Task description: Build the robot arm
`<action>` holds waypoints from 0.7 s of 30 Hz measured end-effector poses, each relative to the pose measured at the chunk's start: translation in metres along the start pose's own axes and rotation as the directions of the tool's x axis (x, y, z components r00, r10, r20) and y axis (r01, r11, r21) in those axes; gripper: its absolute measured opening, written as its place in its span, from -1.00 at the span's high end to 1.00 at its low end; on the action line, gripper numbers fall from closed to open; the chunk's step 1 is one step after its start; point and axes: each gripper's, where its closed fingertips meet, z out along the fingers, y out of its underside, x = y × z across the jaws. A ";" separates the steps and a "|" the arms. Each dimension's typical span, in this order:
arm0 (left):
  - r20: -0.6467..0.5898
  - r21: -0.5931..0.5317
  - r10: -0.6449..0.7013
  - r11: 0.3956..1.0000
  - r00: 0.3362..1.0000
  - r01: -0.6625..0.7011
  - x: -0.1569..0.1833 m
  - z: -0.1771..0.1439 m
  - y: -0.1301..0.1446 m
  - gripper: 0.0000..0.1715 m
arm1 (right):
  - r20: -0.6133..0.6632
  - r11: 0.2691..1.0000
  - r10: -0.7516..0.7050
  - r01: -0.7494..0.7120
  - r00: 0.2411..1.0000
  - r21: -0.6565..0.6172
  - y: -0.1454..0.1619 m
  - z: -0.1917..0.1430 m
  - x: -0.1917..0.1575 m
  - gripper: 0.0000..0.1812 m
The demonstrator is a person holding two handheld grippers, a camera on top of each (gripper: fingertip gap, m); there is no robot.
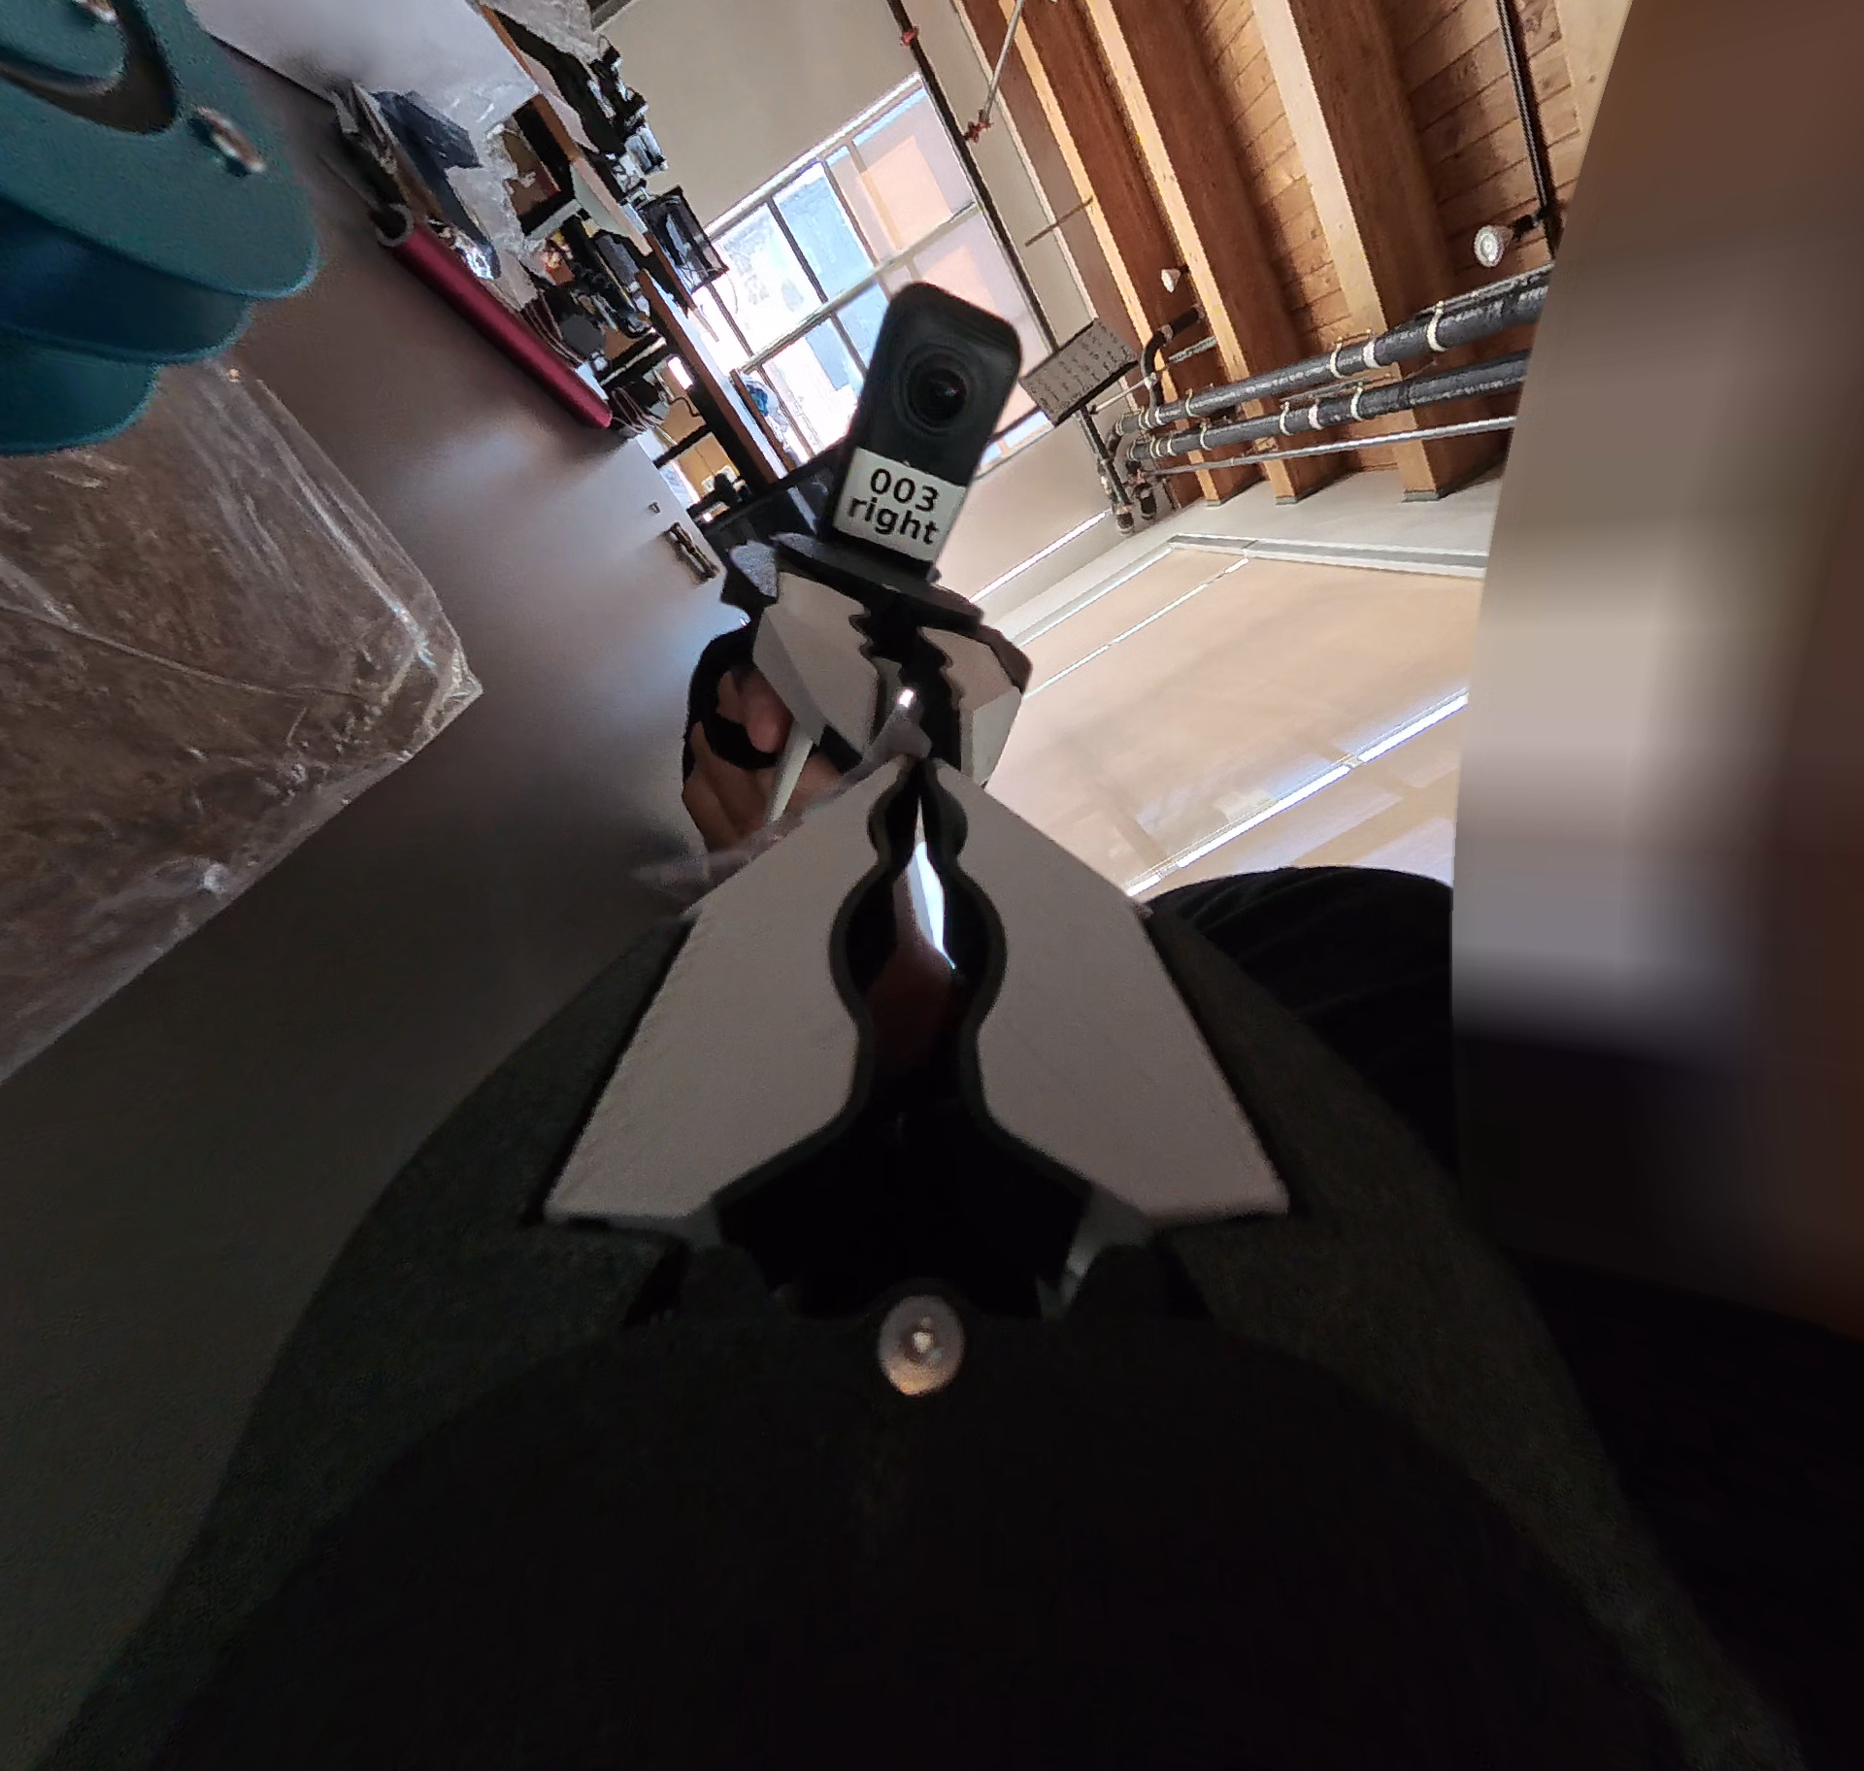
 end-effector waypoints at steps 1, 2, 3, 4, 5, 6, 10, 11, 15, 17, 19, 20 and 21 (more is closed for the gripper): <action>-0.008 -0.005 0.009 1.000 1.000 -0.009 0.003 0.000 0.001 1.00 | 0.024 1.000 0.011 -0.011 1.000 0.002 0.000 0.000 -0.002 0.85; -0.019 -0.008 0.015 1.000 1.000 -0.015 0.005 0.000 0.001 1.00 | 0.051 1.000 0.021 -0.022 0.998 0.006 -0.001 0.000 -0.005 0.85; -0.033 -0.009 0.020 1.000 0.999 -0.020 0.008 0.000 0.002 1.00 | 0.079 0.999 0.033 -0.034 0.996 0.012 -0.002 0.000 -0.008 0.85; -0.045 -0.011 0.024 1.000 0.999 -0.024 0.011 0.000 0.002 1.00 | 0.100 0.999 0.042 -0.044 0.994 0.016 -0.002 -0.001 -0.011 0.85; -0.057 -0.012 0.025 1.000 0.998 -0.026 0.013 0.000 0.003 1.00 | 0.121 0.998 0.049 -0.052 0.991 0.018 -0.002 -0.001 -0.013 0.86; -0.070 -0.013 0.023 1.000 0.997 -0.024 0.016 0.000 0.003 1.00 | 0.140 0.998 0.053 -0.057 0.989 0.019 -0.003 -0.001 -0.015 0.87; -0.124 -0.018 -0.003 1.000 0.992 0.001 0.022 -0.001 0.004 1.00 | 0.171 0.998 0.054 -0.059 0.984 0.027 -0.004 -0.002 -0.020 0.92; -0.128 -0.020 -0.007 1.000 0.992 0.004 0.022 -0.001 0.004 1.00 | 0.171 0.998 0.051 -0.056 0.984 0.025 -0.004 -0.002 -0.021 0.91; -0.118 -0.024 0.003 1.000 0.993 -0.006 0.021 -0.001 0.005 1.00 | 0.163 0.998 0.047 -0.052 0.986 0.026 -0.004 -0.002 -0.019 0.94; -0.110 -0.027 0.016 0.999 0.994 -0.019 0.020 0.000 0.006 1.00 | 0.171 0.997 0.054 -0.061 0.984 0.035 -0.005 -0.004 -0.019 0.97; -0.104 -0.026 0.023 0.999 0.994 -0.026 0.020 0.000 0.006 1.00 | 0.176 0.997 0.062 -0.070 0.982 0.040 -0.006 -0.004 -0.019 0.97; -0.103 -0.026 0.024 0.999 0.994 -0.027 0.020 -0.001 0.006 1.00 | 0.177 0.997 0.063 -0.072 0.982 0.042 -0.006 -0.004 -0.019 0.98; -0.104 -0.025 0.023 0.999 0.994 -0.026 0.020 -0.001 0.006 1.00 | 0.178 0.996 0.065 -0.074 0.982 0.044 -0.006 -0.005 -0.018 0.98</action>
